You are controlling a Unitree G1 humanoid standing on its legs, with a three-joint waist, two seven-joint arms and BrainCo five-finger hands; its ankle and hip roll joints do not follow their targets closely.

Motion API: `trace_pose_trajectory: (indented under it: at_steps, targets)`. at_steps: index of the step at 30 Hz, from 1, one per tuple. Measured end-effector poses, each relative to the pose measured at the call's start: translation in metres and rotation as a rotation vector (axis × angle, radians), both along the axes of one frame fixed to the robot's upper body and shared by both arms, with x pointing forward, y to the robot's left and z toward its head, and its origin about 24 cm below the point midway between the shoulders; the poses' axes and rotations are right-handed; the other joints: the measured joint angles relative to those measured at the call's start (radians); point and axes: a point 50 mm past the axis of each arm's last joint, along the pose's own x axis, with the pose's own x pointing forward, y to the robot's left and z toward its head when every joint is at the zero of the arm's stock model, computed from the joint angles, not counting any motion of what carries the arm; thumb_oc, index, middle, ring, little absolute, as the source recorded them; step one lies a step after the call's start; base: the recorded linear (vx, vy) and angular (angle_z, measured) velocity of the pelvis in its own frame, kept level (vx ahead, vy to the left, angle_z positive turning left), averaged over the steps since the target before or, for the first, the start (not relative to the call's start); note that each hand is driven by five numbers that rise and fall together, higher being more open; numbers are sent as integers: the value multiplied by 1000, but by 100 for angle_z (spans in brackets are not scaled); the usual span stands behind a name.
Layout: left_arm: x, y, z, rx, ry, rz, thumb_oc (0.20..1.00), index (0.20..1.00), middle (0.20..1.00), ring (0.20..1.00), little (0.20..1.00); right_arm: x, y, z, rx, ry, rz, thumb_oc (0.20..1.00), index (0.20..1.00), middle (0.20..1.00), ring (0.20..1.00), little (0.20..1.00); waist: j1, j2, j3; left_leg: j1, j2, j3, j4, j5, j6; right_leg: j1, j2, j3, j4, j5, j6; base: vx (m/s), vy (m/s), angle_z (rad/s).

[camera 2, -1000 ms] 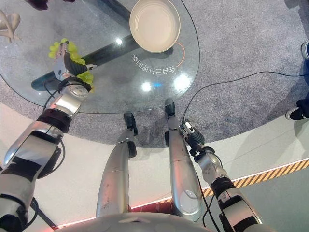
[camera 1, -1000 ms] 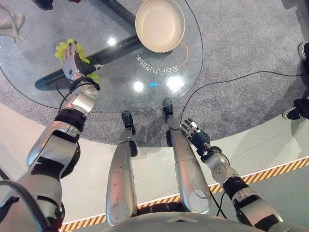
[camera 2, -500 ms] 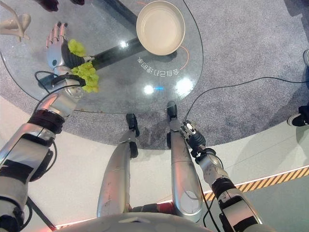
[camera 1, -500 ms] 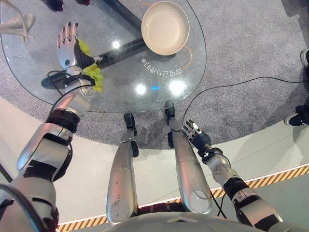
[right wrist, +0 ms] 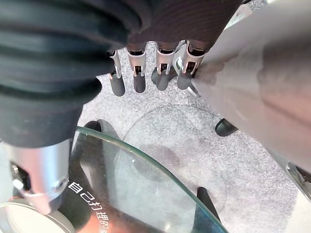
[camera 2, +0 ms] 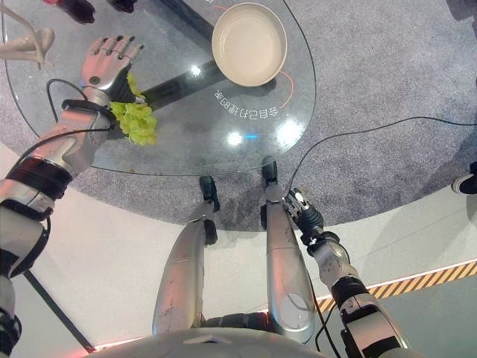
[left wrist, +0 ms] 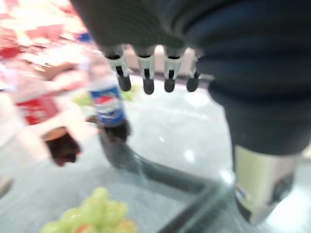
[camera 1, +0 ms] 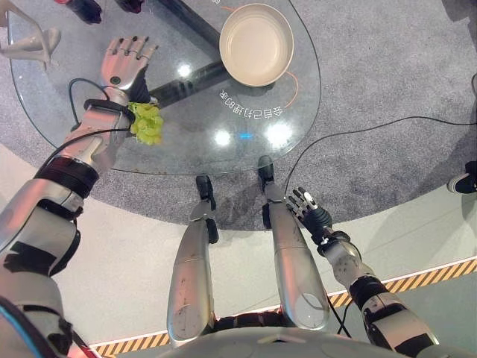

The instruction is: Pick up fruits into the plate

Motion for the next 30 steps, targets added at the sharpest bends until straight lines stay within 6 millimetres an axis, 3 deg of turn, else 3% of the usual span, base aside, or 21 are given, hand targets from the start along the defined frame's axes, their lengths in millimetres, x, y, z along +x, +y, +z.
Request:
trace_pose_trajectory:
  at_steps: [8,13,30]
  targets:
    - [9,-2,10,154,123,61,1000,1000,1000,1000,1000,-1,-6,0,-14,-10,18,1000,1000,1000,1000,1000,-24,0,0,-28,0,26,3,-4,-2,-48,5,28,15,0,1,16,8,-8]
    - [12,1,-1,203,227,85,1000,1000,1000,1000,1000,-1,-9,2,-21,-18,21,1000,1000,1000,1000,1000,-34,0,0,-37,0,46,3,-7,2,-70,8,46,19,0,1,2,27,-8]
    - [10,5,1,195,273,66,1000,1000,1000,1000,1000,0,-7,6,-13,-51,35,1000,1000,1000,1000,1000,-39,0,0,-74,-13,96,40,-39,28,-110,2,105,15,14,13,-17,95,-7]
